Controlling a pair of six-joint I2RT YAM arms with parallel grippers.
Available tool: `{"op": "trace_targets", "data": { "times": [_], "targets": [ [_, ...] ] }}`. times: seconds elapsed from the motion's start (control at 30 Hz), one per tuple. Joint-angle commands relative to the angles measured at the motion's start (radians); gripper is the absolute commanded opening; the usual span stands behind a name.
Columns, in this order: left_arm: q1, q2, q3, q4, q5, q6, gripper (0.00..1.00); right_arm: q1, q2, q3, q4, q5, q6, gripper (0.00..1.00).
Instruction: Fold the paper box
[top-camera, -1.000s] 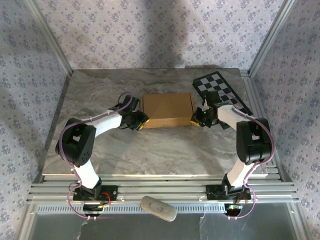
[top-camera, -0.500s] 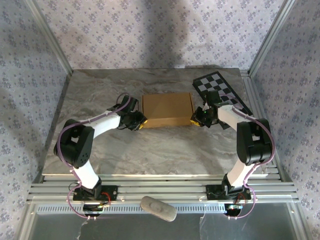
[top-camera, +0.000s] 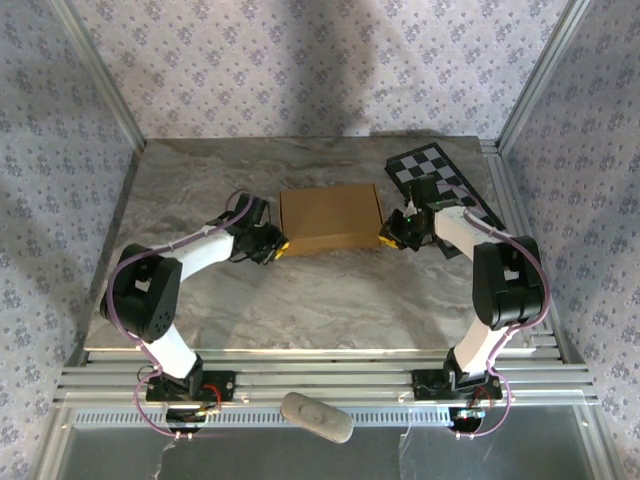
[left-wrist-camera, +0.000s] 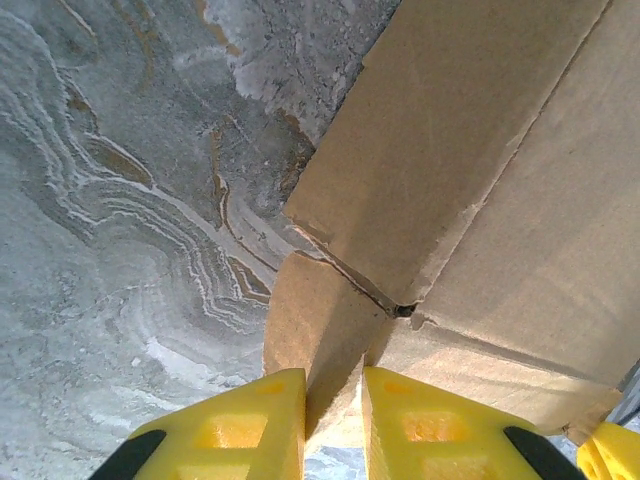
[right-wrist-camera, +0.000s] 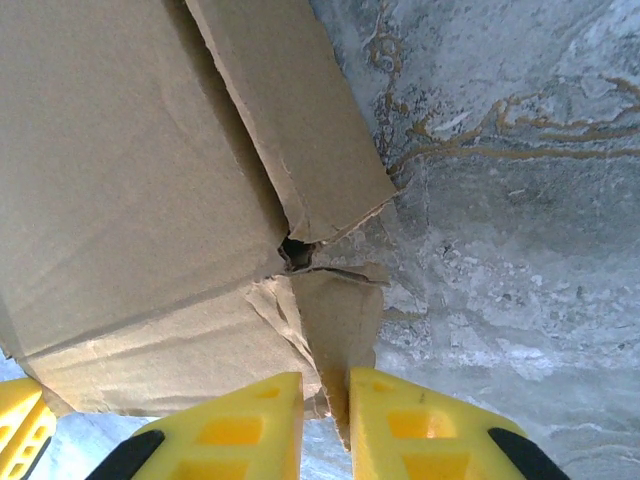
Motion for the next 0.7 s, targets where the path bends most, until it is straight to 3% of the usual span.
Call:
{"op": "trace_targets", "data": {
  "times": [0.0,0.67],
  "targets": [
    [0.004,-0.027,-0.006,0.038,0.043,-0.027,0.2,0.007,0.016,0.023,-0.024,-0.045,-0.005,0.2],
    [0.014,-0.025,-0.027,0.015,0.003,0.024,0.18,0.012,0.053,-0.01,0.047,-0.07,-0.056,0.14]
  ]
}}
